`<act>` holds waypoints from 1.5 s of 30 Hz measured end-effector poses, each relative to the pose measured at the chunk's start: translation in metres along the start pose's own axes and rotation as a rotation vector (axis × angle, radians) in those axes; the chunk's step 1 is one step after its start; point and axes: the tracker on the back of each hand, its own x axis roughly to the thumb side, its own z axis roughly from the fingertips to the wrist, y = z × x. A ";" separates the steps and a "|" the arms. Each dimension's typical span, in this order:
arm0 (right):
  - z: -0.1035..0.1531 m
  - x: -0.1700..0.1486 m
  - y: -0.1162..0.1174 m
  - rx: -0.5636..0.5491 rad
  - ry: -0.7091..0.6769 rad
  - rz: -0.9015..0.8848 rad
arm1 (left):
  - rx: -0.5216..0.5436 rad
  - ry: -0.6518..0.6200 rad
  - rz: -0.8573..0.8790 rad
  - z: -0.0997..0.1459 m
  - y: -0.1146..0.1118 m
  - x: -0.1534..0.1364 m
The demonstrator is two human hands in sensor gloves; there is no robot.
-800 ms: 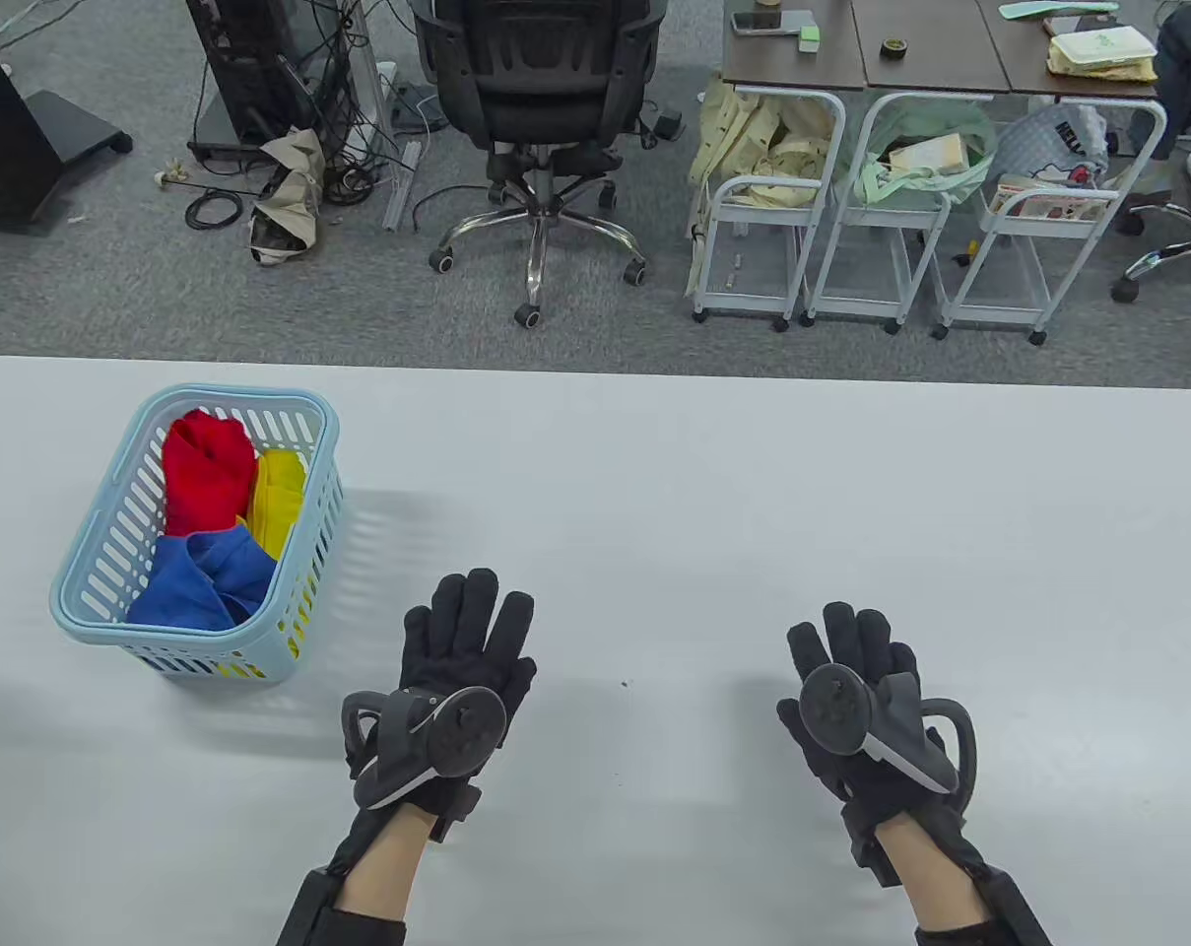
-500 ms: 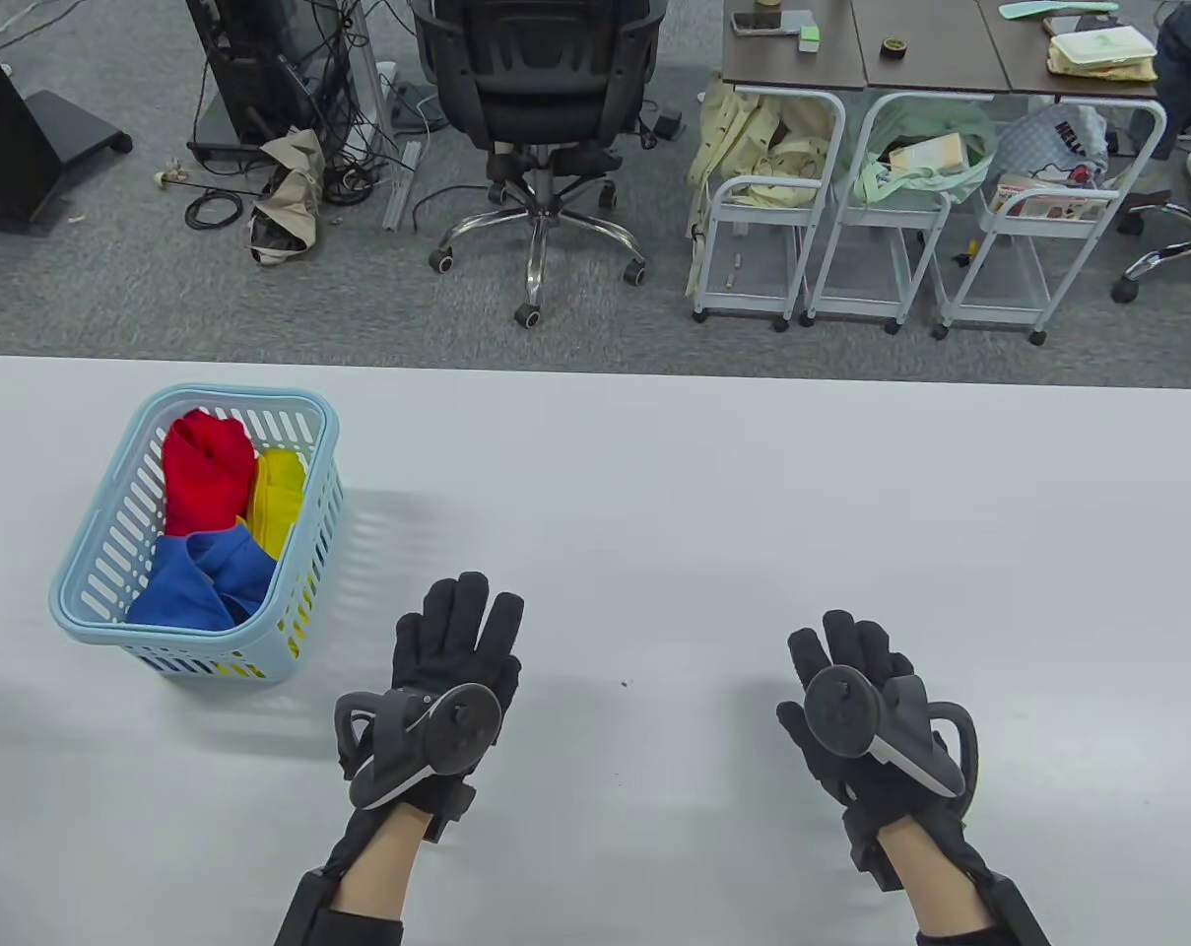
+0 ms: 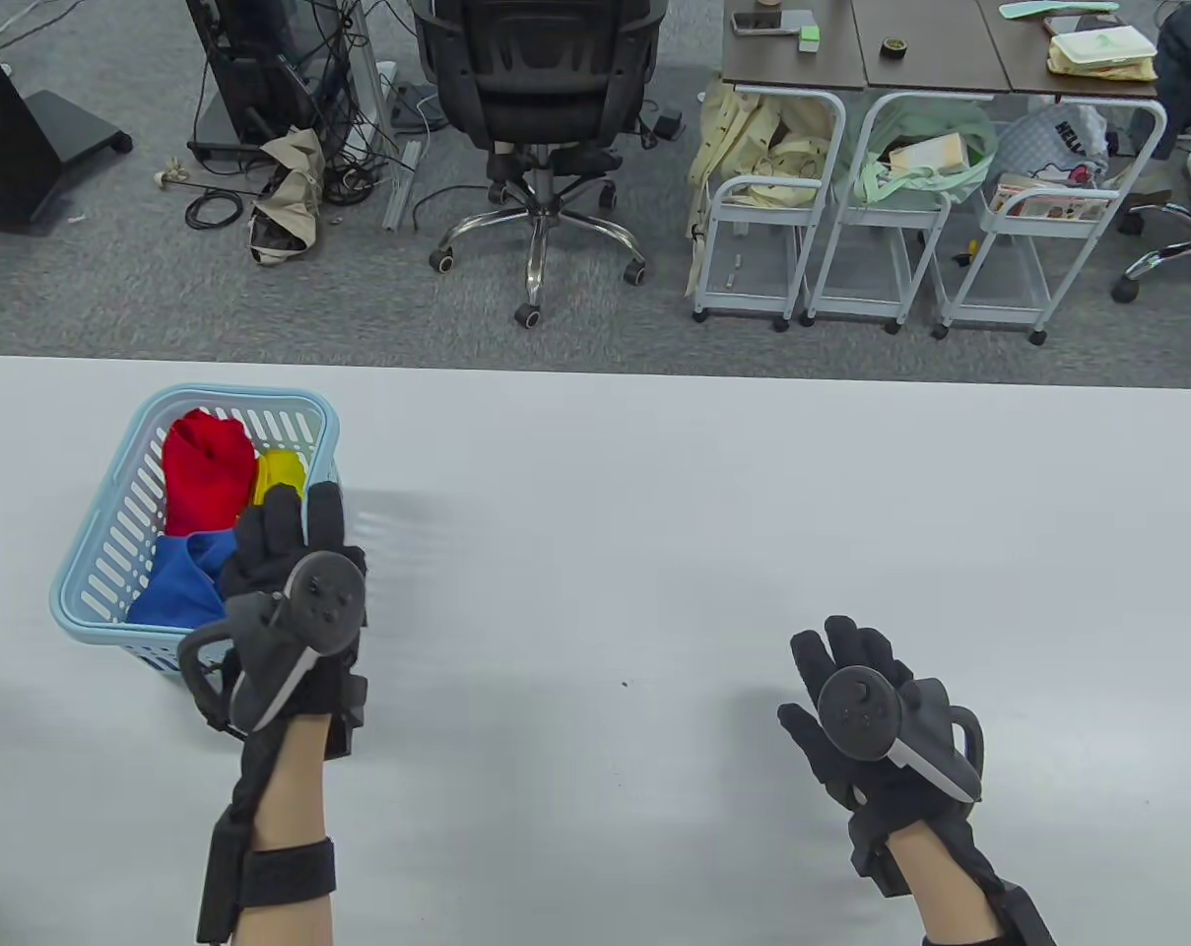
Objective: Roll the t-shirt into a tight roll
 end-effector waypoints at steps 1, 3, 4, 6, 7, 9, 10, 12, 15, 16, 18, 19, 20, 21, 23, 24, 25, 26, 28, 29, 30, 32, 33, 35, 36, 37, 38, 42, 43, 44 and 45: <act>0.000 0.000 0.000 0.001 0.000 -0.001 | -0.014 0.021 0.001 -0.007 0.004 -0.006; 0.000 0.000 0.001 0.003 -0.001 -0.001 | -0.034 0.053 -0.001 -0.022 0.010 -0.015; 0.000 0.000 0.001 0.004 -0.001 -0.001 | -0.038 0.064 -0.008 -0.028 0.011 -0.017; 0.000 0.000 0.001 0.005 0.000 -0.002 | -0.051 0.084 -0.031 -0.038 0.011 -0.020; 0.000 0.000 0.001 0.005 0.000 -0.002 | -0.068 0.095 -0.042 -0.044 0.010 -0.021; 0.000 0.000 0.002 0.008 0.003 -0.003 | -0.109 0.123 -0.066 -0.055 0.007 -0.023; 0.000 0.000 0.002 0.010 0.003 -0.006 | -0.141 0.142 -0.080 -0.060 0.006 -0.024; 0.000 -0.001 0.002 0.012 0.004 -0.011 | -0.199 0.174 -0.108 -0.066 0.004 -0.026; -0.001 -0.001 0.002 0.017 0.001 -0.016 | -0.257 0.225 -0.136 -0.076 0.002 -0.032; -0.001 -0.001 0.002 0.019 0.000 -0.018 | -0.284 0.247 -0.138 -0.080 0.001 -0.036; -0.001 0.000 0.003 0.023 -0.004 -0.020 | -0.332 0.291 -0.132 -0.088 -0.004 -0.042; -0.001 0.000 0.003 0.024 -0.006 -0.022 | -0.375 0.319 -0.132 -0.092 -0.008 -0.045; -0.001 0.000 0.003 0.026 -0.008 -0.024 | -0.407 0.338 -0.134 -0.094 -0.011 -0.047; -0.001 0.000 0.003 0.027 -0.009 -0.024 | -0.459 0.369 -0.131 -0.096 -0.016 -0.050; -0.001 0.000 0.003 0.027 -0.011 -0.027 | -0.572 0.406 -0.115 -0.098 -0.025 -0.051; -0.001 0.000 0.003 0.025 -0.012 -0.030 | -0.593 0.422 -0.141 -0.099 -0.028 -0.051; -0.001 0.000 0.003 0.025 -0.012 -0.032 | -0.610 0.445 -0.184 -0.101 -0.033 -0.052; -0.001 0.000 0.003 0.024 -0.012 -0.033 | -0.634 0.453 -0.199 -0.103 -0.036 -0.054; -0.001 -0.001 0.002 0.026 -0.015 -0.038 | -0.711 0.497 -0.211 -0.106 -0.045 -0.060; -0.001 0.000 0.002 0.028 -0.018 -0.045 | -0.736 0.506 -0.204 -0.107 -0.049 -0.062; 0.000 0.000 0.001 0.027 -0.023 -0.054 | -0.774 0.520 -0.194 -0.108 -0.056 -0.066; 0.001 0.002 0.000 0.023 -0.031 -0.065 | -0.842 0.542 -0.221 -0.109 -0.066 -0.072; 0.001 0.002 -0.001 0.021 -0.032 -0.063 | -0.876 0.547 -0.231 -0.109 -0.070 -0.075; 0.002 0.002 -0.001 0.019 -0.033 -0.062 | -0.942 0.575 -0.223 -0.110 -0.077 -0.080; 0.001 0.002 -0.001 0.019 -0.032 -0.064 | -0.968 0.589 -0.227 -0.110 -0.080 -0.082; 0.001 0.001 0.000 0.020 -0.031 -0.066 | -0.987 0.593 -0.236 -0.110 -0.083 -0.083; 0.001 0.001 0.000 0.024 -0.028 -0.068 | -1.009 0.597 -0.259 -0.111 -0.086 -0.083; 0.000 0.000 0.003 0.037 -0.023 -0.070 | -1.062 0.603 -0.313 -0.114 -0.094 -0.082; 0.000 0.000 0.003 0.039 -0.023 -0.071 | -1.067 0.611 -0.321 -0.114 -0.094 -0.082; 0.000 0.000 0.003 0.041 -0.024 -0.072 | -1.071 0.617 -0.330 -0.115 -0.095 -0.082; 0.000 0.000 0.003 0.042 -0.025 -0.072 | -1.076 0.619 -0.336 -0.116 -0.095 -0.082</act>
